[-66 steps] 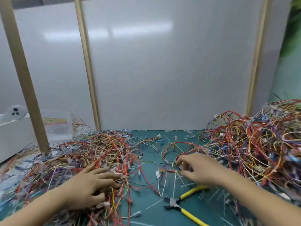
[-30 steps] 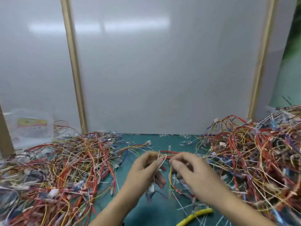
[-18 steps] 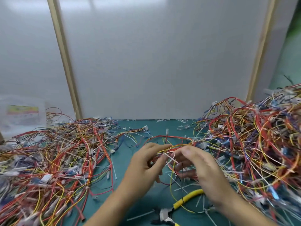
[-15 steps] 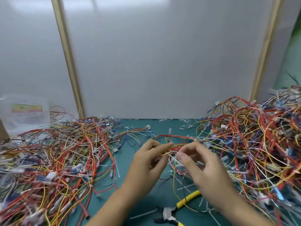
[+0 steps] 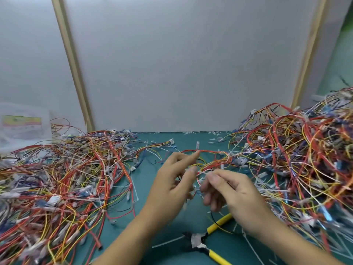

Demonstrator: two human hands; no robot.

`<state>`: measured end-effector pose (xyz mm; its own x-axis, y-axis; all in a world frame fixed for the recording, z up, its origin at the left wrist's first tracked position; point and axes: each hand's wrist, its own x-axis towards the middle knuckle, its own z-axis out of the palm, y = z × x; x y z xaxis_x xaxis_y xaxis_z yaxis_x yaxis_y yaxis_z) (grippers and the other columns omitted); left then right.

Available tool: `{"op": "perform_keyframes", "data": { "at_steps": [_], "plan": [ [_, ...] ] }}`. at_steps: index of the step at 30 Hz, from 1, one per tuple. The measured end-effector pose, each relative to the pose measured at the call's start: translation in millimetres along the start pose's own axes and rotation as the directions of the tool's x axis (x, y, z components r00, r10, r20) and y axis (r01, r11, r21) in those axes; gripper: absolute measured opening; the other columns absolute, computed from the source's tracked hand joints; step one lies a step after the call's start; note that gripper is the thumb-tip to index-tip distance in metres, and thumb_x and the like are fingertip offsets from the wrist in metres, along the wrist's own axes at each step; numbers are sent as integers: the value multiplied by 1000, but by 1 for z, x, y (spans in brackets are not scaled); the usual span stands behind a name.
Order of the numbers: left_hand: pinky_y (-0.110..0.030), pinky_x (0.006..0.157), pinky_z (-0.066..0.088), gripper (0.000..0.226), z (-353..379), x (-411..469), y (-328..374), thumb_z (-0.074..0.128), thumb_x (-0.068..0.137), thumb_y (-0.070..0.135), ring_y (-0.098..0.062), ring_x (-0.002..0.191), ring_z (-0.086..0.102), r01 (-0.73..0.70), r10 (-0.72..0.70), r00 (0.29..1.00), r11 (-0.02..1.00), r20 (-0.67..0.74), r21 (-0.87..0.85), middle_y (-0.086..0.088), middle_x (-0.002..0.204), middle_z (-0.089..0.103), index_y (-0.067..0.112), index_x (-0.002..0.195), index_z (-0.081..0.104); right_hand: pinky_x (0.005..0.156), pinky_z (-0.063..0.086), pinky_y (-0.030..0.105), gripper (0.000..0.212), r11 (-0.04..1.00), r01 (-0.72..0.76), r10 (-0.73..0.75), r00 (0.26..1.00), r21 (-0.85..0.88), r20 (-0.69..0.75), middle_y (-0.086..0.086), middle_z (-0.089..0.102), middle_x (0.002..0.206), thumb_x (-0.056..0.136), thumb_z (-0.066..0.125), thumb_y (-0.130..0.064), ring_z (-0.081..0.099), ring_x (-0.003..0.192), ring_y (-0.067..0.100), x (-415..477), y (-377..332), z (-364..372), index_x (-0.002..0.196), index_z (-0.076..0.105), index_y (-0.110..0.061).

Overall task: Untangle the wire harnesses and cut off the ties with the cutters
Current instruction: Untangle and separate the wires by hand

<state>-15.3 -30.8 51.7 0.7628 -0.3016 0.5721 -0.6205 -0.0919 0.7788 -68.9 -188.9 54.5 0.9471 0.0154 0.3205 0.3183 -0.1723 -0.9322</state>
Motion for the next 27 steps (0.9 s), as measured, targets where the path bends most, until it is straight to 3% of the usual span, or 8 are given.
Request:
{"op": "perform_keyframes", "data": {
  "at_steps": [3, 6, 10, 13, 16, 19, 23, 27],
  "plan": [
    [-25, 64, 52, 23, -1, 4, 3, 54, 101, 13, -8, 73, 62, 121, -128, 984, 990, -126, -67, -5, 88, 68, 15, 98, 77, 52, 46, 30, 36, 998, -22, 23, 999, 50, -27, 13, 66, 63, 101, 49, -19, 55, 53, 24, 2, 0, -2, 73, 67, -4],
    [-25, 83, 51, 28, -4, 7, 5, 50, 91, 17, -9, 92, 65, 214, -228, 969, 965, -91, -149, -6, 103, 68, 17, 97, 78, 53, 47, 31, 36, 999, -28, 30, 998, 40, -58, 14, 66, 63, 101, 47, -6, 56, 54, 24, 2, 0, -3, 71, 66, -2],
    [-23, 92, 40, 25, -11, 3, 10, 51, 91, 33, -13, 107, 52, -80, 151, 951, 963, -270, 258, 5, 106, 55, 25, 104, 71, 53, 48, 31, 34, 999, -39, 41, 994, 27, -97, 10, 65, 60, 98, 48, -2, 56, 53, 22, 3, 3, -3, 69, 66, -2],
    [-25, 83, 38, 17, -9, 2, 7, 58, 93, 32, -13, 91, 51, -354, 417, 909, 798, -23, 489, 13, 88, 59, 20, 88, 68, 54, 48, 29, 34, 1000, -20, 22, 996, 24, -90, 8, 62, 57, 98, 50, -2, 56, 54, 20, 3, 3, -2, 67, 65, -3],
    [-26, 78, 40, 18, -4, 2, -1, 58, 91, 46, -9, 86, 49, -170, 135, 985, 881, 111, 442, 17, 81, 62, 33, 84, 69, 54, 45, 23, 31, 999, 45, -43, 997, 28, -70, 5, 56, 57, 96, 55, -5, 53, 56, 15, 2, 3, -3, 66, 62, -2],
    [-34, 78, 44, 23, -4, 3, -3, 58, 95, 43, -8, 82, 54, 109, -148, 962, 979, 230, 172, 5, 81, 68, 30, 90, 75, 60, 45, 21, 29, 995, 94, -94, 995, -18, -33, 13, 54, 63, 87, 50, -17, 52, 63, 14, 3, 3, -5, 66, 58, 1],
    [-10, 71, 43, 18, -9, 8, 0, 65, 93, 20, -2, 77, 62, 316, -266, 925, 935, 272, -160, -3, 84, 74, 8, 89, 77, 64, 42, 24, 32, 967, 22, 6, 994, -255, 107, 4, 57, 66, 97, 58, -22, 52, 64, 10, 7, -8, -17, 68, 62, -8],
    [-8, 61, 42, 12, -12, 10, -1, 70, 86, 10, -5, 68, 61, 399, -400, 915, 880, 54, -259, -3, 73, 72, 10, 75, 74, 71, 48, 27, 41, 484, 173, 10, 979, -858, 203, -20, 62, 83, 81, 46, -73, 57, 78, -2, 3, -38, -46, 83, 61, -35]
  ]
}}
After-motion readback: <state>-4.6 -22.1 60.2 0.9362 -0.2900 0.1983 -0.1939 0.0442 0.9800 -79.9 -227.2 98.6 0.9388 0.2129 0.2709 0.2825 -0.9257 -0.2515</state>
